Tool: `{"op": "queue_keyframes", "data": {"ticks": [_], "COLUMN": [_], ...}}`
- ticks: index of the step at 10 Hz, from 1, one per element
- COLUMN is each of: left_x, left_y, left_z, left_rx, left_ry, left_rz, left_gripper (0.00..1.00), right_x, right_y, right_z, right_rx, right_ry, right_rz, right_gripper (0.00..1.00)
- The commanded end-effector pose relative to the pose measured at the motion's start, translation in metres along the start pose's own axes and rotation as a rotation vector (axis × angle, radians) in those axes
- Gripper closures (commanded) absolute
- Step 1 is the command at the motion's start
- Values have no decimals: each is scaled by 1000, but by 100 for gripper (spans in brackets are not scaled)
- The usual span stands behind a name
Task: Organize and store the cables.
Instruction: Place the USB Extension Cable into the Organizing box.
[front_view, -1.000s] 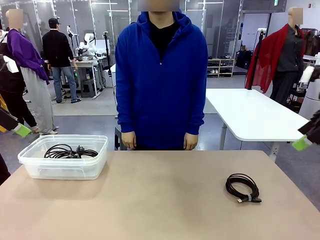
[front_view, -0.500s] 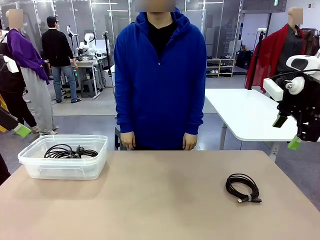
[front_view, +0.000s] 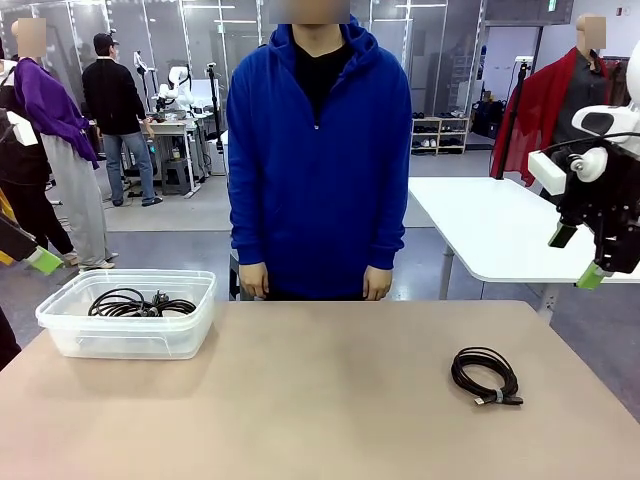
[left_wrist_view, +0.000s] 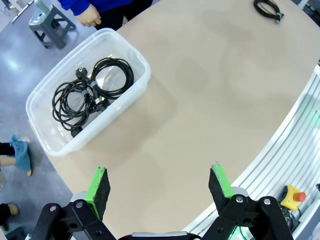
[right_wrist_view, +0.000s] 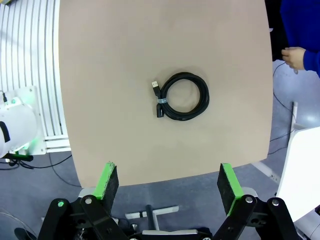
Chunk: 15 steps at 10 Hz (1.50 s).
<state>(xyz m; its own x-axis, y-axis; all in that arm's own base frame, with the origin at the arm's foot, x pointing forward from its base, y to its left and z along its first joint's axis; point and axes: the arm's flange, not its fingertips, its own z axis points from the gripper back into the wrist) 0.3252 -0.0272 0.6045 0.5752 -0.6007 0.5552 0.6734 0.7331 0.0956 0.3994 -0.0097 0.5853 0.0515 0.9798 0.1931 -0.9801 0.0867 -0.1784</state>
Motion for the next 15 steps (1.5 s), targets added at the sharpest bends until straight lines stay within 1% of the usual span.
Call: {"op": "queue_keyframes", "data": {"ticks": [1, 4, 5, 6, 8, 10, 12, 13, 15], "left_x": [2, 2, 2, 2, 2, 2, 2, 2, 2], "left_y": [-2, -2, -2, -2, -2, -2, -2, -2, -2], "left_z": [2, 2, 2, 2, 2, 2, 2, 2, 2], "left_rx": [8, 8, 8, 8, 8, 8, 8, 8, 8], "left_ry": [16, 16, 16, 16, 16, 16, 16, 16, 16], "left_rz": [5, 5, 5, 5, 5, 5, 5, 5, 5], "left_gripper": [0, 0, 0, 0, 0, 0, 0, 0, 0], "right_x": [4, 9, 10, 9, 5, 3, -1, -4, -4], "right_y": [-11, -16, -16, -15, -10, -3, -2, -3, -5], "right_z": [-8, -28, -41, -52, -77, -103, -132, -150, -173], "right_rx": [17, 31, 31, 28, 33, 42, 16, 10, 32], "right_ry": [-5, -9, 16, 1, 34, 44, 38, 57, 37], "right_rz": [-18, -25, -26, -35, -41, -30, -30, -29, -16], "right_gripper": [0, 0, 0, 0, 0, 0, 0, 0, 0]}}
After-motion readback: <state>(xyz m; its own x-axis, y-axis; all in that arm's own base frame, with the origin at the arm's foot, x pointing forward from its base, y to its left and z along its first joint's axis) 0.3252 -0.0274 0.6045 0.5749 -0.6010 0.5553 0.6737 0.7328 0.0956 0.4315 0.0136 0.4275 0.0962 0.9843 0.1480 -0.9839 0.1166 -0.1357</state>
